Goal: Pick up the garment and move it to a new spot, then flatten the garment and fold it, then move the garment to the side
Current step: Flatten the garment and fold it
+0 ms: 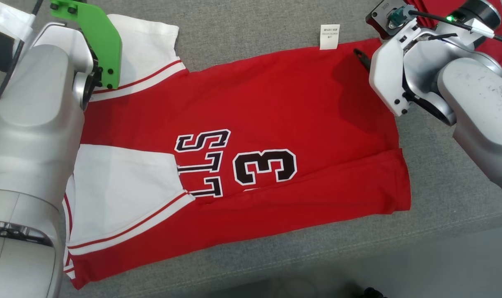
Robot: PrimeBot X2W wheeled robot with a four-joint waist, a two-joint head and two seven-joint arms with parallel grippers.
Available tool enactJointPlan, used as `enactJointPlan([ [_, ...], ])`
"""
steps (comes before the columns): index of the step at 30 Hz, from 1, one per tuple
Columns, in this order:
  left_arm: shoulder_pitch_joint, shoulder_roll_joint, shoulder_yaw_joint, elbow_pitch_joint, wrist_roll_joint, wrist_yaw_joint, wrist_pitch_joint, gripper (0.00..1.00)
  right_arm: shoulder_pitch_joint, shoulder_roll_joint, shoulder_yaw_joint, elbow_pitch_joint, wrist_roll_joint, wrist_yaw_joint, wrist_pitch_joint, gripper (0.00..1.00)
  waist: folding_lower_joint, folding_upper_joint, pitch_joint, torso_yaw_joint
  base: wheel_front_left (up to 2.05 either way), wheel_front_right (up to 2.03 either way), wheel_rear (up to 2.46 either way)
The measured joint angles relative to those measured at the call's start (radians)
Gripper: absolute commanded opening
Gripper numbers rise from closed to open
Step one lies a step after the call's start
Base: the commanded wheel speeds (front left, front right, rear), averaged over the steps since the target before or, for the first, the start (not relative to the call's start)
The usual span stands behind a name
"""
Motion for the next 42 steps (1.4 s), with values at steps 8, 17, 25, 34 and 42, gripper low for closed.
enactJointPlan([
  [8, 0.004, -0.027, -0.017, 0.017, -0.002, -0.008, -0.021, 0.0, 0.05, 0.062, -0.144, 0.084, -0.055, 0.0, -0.183, 1.0, -0.0001, 0.0, -0.006, 0.019, 0.0, 0.0, 0.0],
  [17, -0.011, -0.034, -0.03, 0.043, -0.009, -0.017, -0.028, 0.0, 0.146, 0.18, -0.313, 0.221, -0.093, 0.0, -0.304, 1.0, -0.0001, 0.0, 0.003, 0.02, 0.0, 0.0, 0.0],
  [25, -0.016, -0.035, -0.035, 0.068, -0.019, -0.021, -0.04, 0.0, 0.107, 0.179, -0.341, 0.203, -0.137, 0.0, -0.246, 1.0, -0.0001, 0.0, -0.004, 0.015, 0.0, 0.0, 0.0],
  [34, -0.017, -0.048, -0.042, 0.09, -0.03, -0.026, -0.048, 0.0, 0.129, 0.157, -0.365, 0.171, -0.147, 0.0, -0.088, 1.0, -0.0001, 0.0, -0.014, 0.016, 0.0, 0.0, 0.0],
  [42, -0.035, -0.048, -0.051, 0.1, -0.038, -0.03, -0.052, 0.0, 0.149, 0.163, -0.39, 0.131, -0.14, 0.0, -0.028, 0.8, -0.0001, 0.0, 0.003, 0.019, 0.0, 0.0, 0.0],
])
